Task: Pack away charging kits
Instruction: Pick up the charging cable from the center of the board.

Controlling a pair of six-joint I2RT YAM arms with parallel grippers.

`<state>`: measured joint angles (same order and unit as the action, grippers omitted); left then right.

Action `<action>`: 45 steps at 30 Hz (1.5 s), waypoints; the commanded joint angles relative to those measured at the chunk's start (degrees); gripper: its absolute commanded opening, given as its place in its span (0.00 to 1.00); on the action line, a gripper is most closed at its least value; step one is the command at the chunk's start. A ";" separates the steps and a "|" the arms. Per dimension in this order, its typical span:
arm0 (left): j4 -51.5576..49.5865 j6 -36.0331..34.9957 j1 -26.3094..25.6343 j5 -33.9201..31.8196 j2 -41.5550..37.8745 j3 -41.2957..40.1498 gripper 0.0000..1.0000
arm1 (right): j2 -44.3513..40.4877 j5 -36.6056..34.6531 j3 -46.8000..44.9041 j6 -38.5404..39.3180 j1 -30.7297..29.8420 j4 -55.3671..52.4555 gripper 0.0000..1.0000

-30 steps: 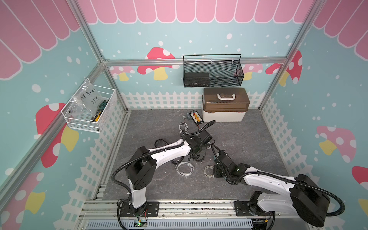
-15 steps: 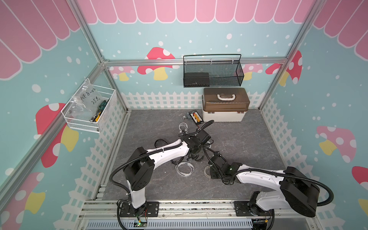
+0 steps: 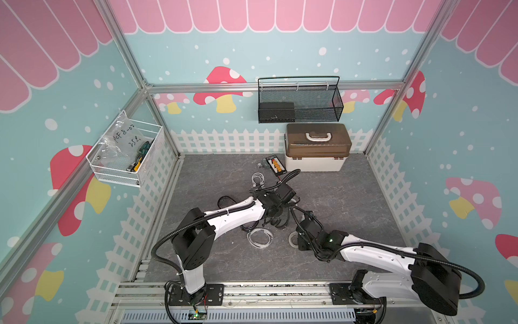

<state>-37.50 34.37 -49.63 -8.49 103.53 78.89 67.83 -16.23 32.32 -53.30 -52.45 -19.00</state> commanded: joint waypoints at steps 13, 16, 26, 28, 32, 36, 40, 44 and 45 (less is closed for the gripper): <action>2.15 1.84 -3.43 1.80 -4.47 -3.78 0.00 | 0.63 -3.63 7.14 8.96 3.39 2.98 0.01; 2.48 1.79 -3.96 1.65 -4.85 -3.97 0.00 | 1.72 -3.06 7.16 9.19 4.30 3.04 0.01; 3.05 2.49 -4.07 -2.05 -5.73 -4.81 0.00 | -0.48 0.57 5.07 9.37 7.68 3.27 0.00; 2.14 2.93 -4.01 -3.73 -5.25 -4.39 0.00 | -2.58 1.38 4.65 9.36 7.79 3.32 0.00; 2.22 3.06 -3.97 -3.50 -4.82 -4.27 0.00 | -5.75 5.12 3.55 9.10 7.80 5.85 0.00; 2.83 2.97 -3.99 -2.03 -5.13 -4.43 0.00 | -3.73 6.96 4.02 8.82 7.75 7.79 0.00; 3.28 2.96 -3.99 -1.57 -5.76 -4.95 0.00 | -0.37 6.32 5.06 9.15 7.79 8.06 0.00; 5.70 2.96 -3.99 1.94 -7.10 -6.50 0.00 | 3.74 4.65 6.41 9.09 7.97 8.17 0.00; 6.29 2.96 -3.94 2.74 -7.43 -6.92 0.00 | 4.63 4.53 6.77 9.11 8.06 8.18 0.00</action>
<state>-33.43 36.07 -53.45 -8.51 98.50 73.38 70.48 -10.59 37.17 -43.97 -44.86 -11.79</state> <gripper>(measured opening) 0.044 0.091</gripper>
